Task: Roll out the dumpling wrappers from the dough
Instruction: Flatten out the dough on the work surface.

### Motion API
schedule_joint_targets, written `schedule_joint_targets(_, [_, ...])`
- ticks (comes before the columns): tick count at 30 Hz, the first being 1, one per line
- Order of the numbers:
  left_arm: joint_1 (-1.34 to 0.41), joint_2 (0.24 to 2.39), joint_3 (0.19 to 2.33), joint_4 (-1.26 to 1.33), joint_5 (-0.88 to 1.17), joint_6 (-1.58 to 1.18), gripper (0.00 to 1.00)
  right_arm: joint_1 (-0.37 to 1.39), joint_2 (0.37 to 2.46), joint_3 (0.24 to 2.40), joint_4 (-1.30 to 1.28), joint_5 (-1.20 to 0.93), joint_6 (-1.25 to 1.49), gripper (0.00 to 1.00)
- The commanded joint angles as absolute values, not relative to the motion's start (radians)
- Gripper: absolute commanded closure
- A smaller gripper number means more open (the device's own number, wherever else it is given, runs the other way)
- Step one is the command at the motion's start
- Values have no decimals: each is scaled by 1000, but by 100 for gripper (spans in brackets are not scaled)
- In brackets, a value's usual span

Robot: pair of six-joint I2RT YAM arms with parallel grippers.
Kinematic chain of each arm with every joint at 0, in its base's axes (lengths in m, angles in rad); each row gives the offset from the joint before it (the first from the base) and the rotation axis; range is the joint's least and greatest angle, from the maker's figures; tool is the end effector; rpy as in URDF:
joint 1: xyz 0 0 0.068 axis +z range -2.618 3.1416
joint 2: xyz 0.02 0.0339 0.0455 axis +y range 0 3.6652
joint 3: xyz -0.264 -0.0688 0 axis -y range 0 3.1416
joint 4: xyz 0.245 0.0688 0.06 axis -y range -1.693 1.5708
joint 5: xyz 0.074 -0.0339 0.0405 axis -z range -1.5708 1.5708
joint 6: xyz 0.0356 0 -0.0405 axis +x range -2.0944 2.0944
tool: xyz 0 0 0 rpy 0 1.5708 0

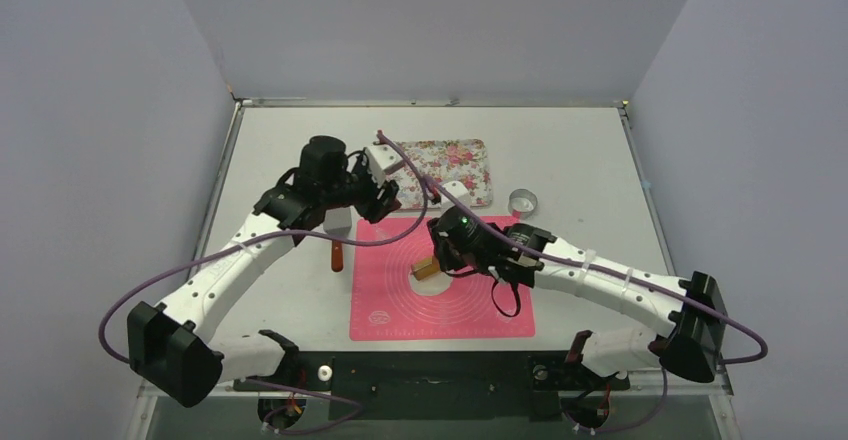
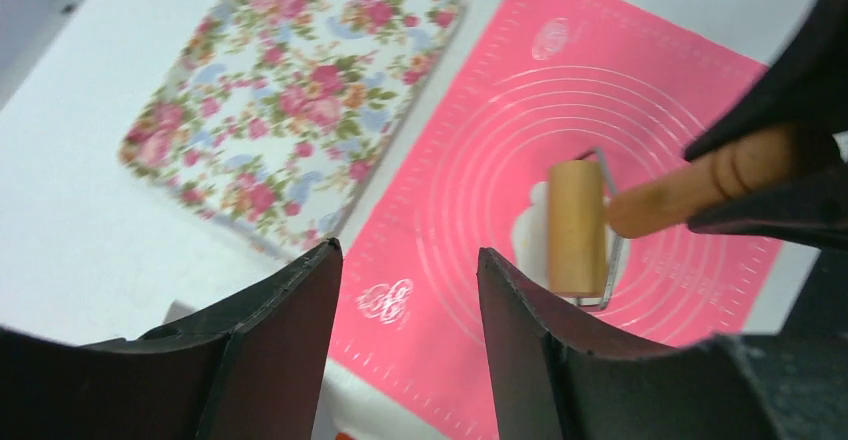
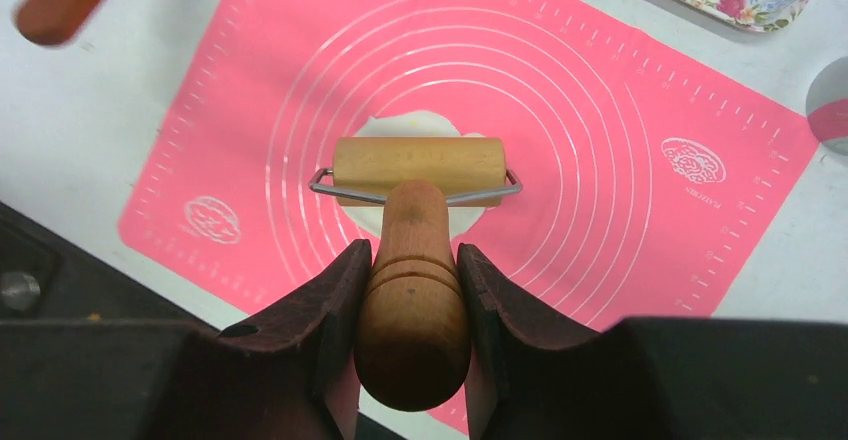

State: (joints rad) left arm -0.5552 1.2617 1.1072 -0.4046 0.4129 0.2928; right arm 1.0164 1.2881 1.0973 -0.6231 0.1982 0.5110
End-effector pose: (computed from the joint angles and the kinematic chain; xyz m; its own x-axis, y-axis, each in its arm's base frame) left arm 0.2316 -0.1605 0.3300 -0.2088 0.4406 -0.8731 0.8691 0.4929 0.0409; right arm 0.1497 0.2285 0.3003 -0.7067 -0.2305 -0.6690 -0.4778 0.8527 0.2110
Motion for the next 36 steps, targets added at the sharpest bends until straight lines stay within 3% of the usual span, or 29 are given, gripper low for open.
schedule_joint_targets(1, [-467, 1193, 1131, -402, 346, 250, 49, 1128, 1332, 1058, -516, 396, 393, 100])
schedule_joint_targets(6, [-448, 1181, 1128, -404, 344, 242, 49, 1200, 1410, 1043, -519, 476, 373, 100])
schedule_joint_targets(14, [-418, 1179, 1141, -421, 309, 257, 48, 1210, 1306, 861, -425, 443, 491, 100])
schedule_joint_targets(31, [-397, 1196, 1133, -403, 284, 266, 42, 1247, 1161, 785, -452, 432, 625, 100])
schedule_joint_targets(36, [-393, 1198, 1145, -422, 295, 268, 41, 1268, 1184, 891, -517, 424, 599, 100])
